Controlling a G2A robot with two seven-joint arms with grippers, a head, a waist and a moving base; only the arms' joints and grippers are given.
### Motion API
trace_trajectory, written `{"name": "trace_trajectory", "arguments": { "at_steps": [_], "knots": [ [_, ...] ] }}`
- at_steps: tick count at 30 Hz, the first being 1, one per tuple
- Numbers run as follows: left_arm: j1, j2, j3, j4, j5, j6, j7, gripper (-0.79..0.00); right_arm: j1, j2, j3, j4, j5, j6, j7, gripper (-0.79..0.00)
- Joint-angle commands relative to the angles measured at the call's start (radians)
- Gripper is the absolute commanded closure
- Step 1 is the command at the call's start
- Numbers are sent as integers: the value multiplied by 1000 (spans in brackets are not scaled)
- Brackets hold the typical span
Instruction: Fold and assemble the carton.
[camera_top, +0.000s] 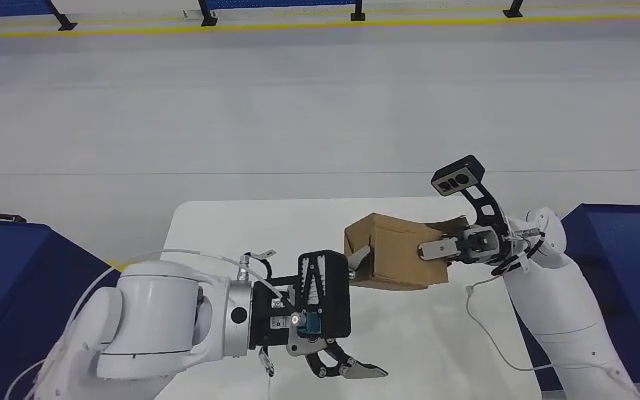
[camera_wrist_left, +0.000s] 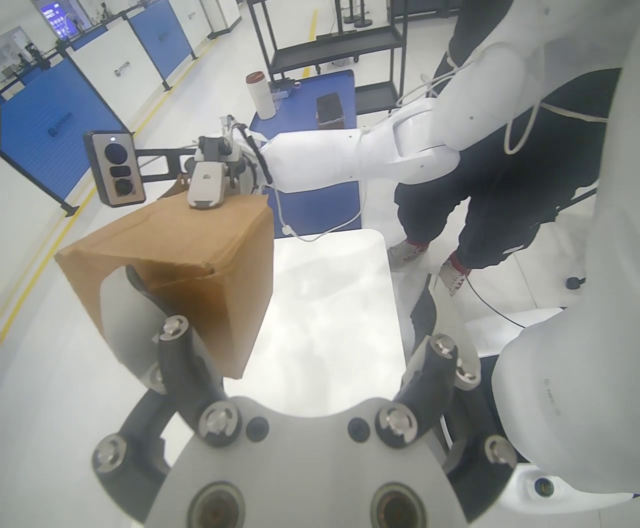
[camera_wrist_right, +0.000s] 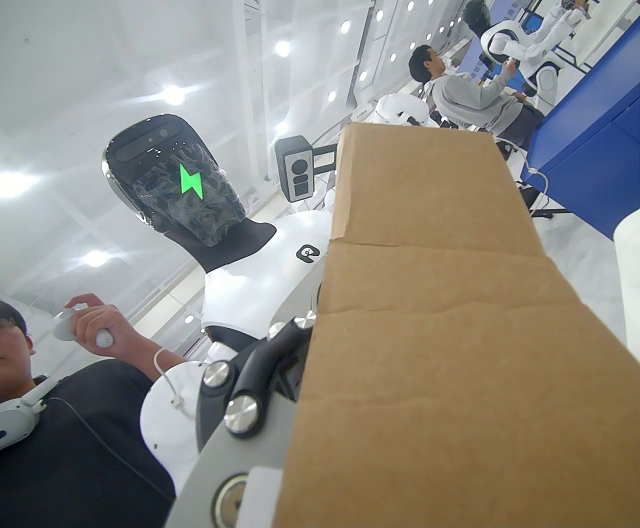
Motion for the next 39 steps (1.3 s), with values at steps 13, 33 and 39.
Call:
{"name": "trace_trajectory", "arguments": {
  "at_steps": [13,33,39],
  "knots": [
    [6,11,-7,0,-74,1,-38,-785,5,36,-51,-9,34,-33,0,0],
    [8,9,44,0,-44,38,-3,-785,23,59,-109,10,74,-61,0,0],
    [19,13,8,0,-13,37,24,-785,27,68,-97,37,99,-69,0,0]
  ]
}}
